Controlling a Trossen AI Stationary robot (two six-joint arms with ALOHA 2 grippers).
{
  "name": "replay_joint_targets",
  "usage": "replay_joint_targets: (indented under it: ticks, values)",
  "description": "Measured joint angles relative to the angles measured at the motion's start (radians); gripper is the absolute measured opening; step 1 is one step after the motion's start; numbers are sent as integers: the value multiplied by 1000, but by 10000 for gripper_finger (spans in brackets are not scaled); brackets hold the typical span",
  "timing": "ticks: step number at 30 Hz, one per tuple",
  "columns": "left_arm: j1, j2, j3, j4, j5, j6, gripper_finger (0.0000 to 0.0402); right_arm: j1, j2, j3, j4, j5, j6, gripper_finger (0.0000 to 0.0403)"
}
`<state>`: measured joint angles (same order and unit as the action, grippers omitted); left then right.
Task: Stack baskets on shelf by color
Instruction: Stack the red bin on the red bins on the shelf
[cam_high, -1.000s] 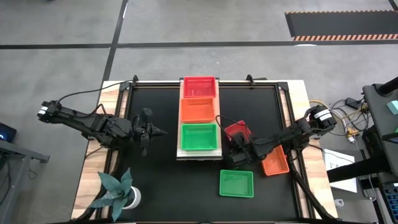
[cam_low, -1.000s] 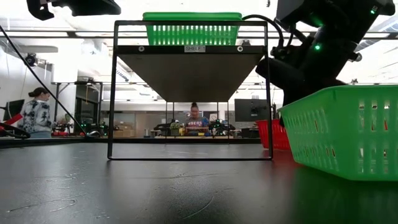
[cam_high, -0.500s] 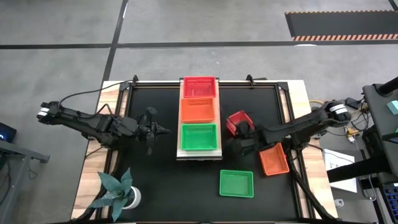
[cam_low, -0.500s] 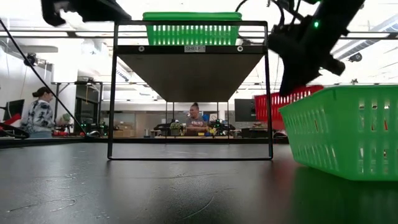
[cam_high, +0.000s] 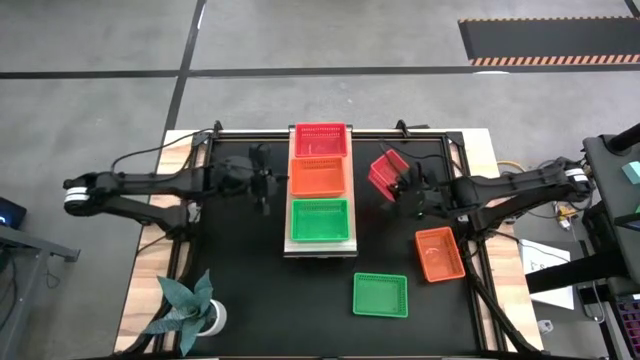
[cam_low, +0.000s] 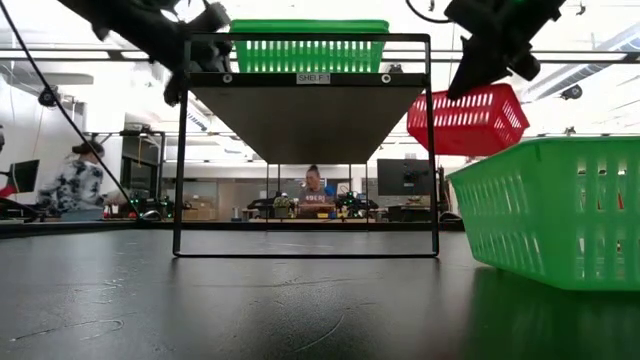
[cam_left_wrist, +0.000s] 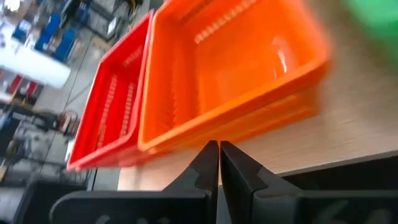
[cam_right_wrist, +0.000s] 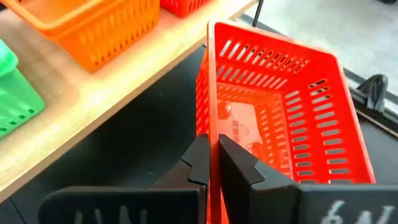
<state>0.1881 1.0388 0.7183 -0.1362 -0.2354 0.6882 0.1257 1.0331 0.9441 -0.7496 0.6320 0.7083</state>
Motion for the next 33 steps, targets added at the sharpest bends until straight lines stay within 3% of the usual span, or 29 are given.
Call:
replay_joint_targets:
  ticks: [9, 22, 30, 33]
  values:
    - [44, 97, 31, 74, 7, 28, 0, -40, -33, 42, 45, -1, -201, 13]
    - [54, 58, 29, 39, -4, 24, 0, -102, 138, 395, 50, -17, -688, 13]
    - [54, -20, 10, 16, -4, -1, 0, -177, 339, 614, 42, -118, -1087, 13]
    - [54, -61, -10, 14, -4, -1, 0, -232, 396, 673, 37, -250, -1190, 13]
